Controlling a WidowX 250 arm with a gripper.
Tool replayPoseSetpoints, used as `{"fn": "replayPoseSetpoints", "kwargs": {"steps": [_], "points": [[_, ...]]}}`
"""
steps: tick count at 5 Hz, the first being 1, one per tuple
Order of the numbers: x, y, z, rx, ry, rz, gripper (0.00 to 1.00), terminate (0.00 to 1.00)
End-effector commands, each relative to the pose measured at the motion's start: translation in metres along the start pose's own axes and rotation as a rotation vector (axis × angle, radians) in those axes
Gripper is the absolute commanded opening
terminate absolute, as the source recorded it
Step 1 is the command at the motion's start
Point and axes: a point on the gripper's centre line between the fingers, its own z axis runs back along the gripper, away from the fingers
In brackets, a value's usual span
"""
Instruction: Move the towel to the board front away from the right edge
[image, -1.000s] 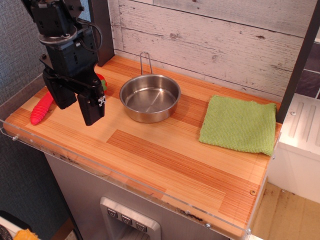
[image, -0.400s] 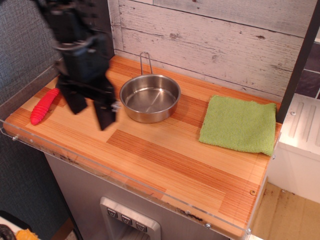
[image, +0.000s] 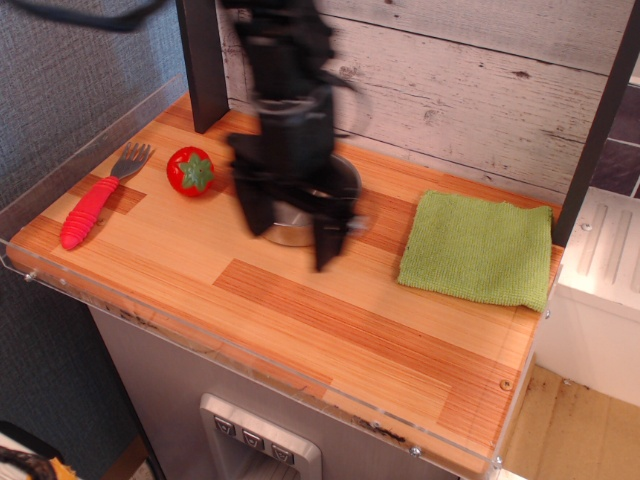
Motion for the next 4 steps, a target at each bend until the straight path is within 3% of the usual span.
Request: {"fn": "replayPoseSetpoints", "kwargs": {"steps": [1,2,4], "points": [[0.076,-0.030,-0.003,0.004,-0.071,0.057,1.00,0.00],[0.094,-0.035,-0.005,0.018,-0.101,0.066,1.00,0.00],[0.098,-0.054,-0.019,0.060,-0.118,0.045,1.00,0.00]]}}
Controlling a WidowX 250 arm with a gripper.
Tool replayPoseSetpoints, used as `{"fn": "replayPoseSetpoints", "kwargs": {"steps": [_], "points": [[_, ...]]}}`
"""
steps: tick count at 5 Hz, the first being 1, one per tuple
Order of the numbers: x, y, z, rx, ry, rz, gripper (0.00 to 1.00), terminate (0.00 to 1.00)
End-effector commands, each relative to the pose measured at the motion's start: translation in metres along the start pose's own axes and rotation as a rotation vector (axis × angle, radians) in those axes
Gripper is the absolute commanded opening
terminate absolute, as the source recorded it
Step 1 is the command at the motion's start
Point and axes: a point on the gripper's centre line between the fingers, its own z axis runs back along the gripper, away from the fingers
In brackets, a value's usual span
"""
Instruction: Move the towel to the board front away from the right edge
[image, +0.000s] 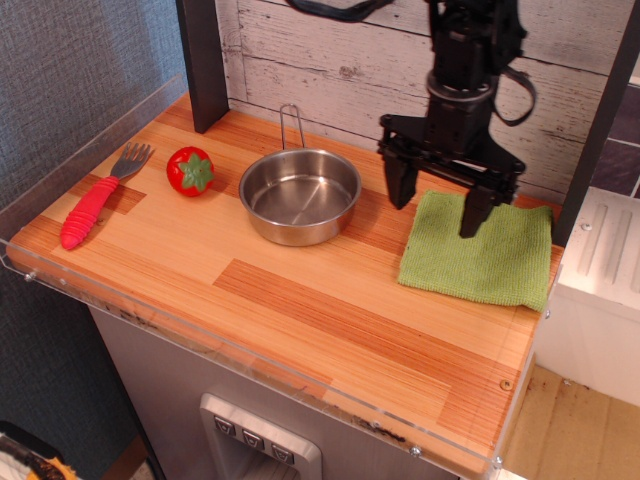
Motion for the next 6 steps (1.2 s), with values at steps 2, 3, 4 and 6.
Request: {"fn": "replayPoseSetpoints", "kwargs": {"steps": [2,3,4,6], "points": [[0.003,-0.020,-0.026,0.028,-0.023,-0.010,1.00,0.00],[0.001,-0.019,-0.045,0.033,-0.003,-0.008,1.00,0.00],[-0.005,-0.017,-0.060,0.030,0.044,-0.020,1.00,0.00],[-0.038,-0.005,-0.049,0.065,0.063,-0.082,1.00,0.00]]}}
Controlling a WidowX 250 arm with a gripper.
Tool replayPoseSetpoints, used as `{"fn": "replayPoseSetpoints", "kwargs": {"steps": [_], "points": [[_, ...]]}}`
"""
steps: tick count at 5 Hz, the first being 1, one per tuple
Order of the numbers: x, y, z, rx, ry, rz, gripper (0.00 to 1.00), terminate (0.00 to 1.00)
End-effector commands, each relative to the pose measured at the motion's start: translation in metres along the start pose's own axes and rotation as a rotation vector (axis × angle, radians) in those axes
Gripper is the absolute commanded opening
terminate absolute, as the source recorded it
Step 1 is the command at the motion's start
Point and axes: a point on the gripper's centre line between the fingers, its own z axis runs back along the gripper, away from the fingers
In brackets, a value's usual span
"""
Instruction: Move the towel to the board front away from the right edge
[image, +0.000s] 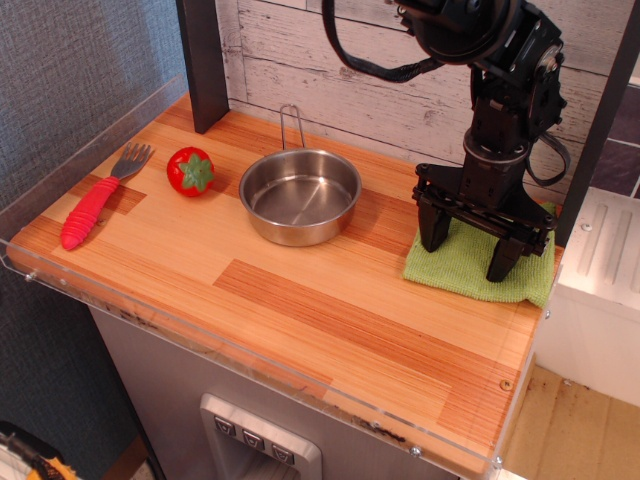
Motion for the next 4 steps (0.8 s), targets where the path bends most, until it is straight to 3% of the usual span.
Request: {"fn": "replayPoseSetpoints", "kwargs": {"steps": [1,2,4], "points": [[-0.060,0.020,-0.002,0.083,0.052,-0.131,1.00,0.00],[-0.091,0.028,-0.004,0.083,0.073,-0.177,1.00,0.00],[-0.139,0.029,-0.011,0.023,0.118,-0.217,1.00,0.00]]}}
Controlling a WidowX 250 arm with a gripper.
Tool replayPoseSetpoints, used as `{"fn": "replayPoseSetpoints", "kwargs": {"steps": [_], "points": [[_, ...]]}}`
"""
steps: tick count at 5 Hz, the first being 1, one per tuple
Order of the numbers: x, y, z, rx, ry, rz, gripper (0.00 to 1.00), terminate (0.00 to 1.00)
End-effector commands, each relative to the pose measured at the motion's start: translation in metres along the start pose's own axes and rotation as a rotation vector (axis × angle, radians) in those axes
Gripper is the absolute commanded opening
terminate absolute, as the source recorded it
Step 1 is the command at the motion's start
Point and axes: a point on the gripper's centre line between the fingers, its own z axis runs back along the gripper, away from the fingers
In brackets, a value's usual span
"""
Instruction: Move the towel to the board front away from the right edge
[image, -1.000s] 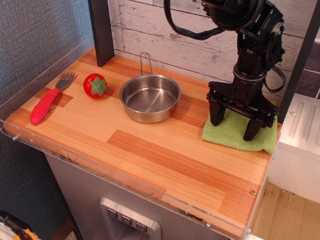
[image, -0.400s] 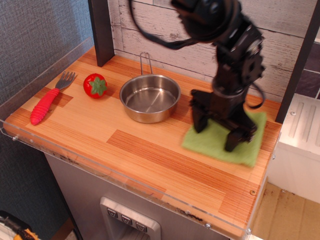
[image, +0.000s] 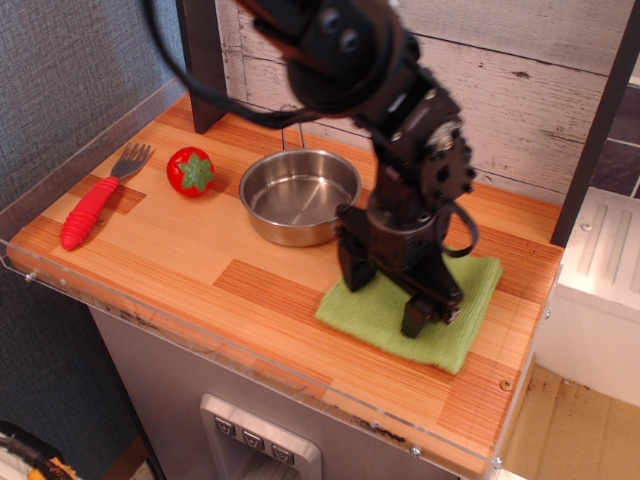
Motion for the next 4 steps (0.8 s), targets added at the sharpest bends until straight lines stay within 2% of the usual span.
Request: {"fn": "replayPoseSetpoints", "kwargs": {"steps": [1,2,4], "points": [[-0.067,-0.007,-0.017,-0.059,0.146,-0.072,1.00,0.00],[-0.073,-0.008,-0.012,-0.082,0.147,-0.078,1.00,0.00],[-0.055,0.002,0.010,-0.119,0.098,-0.070,1.00,0.00]]}}
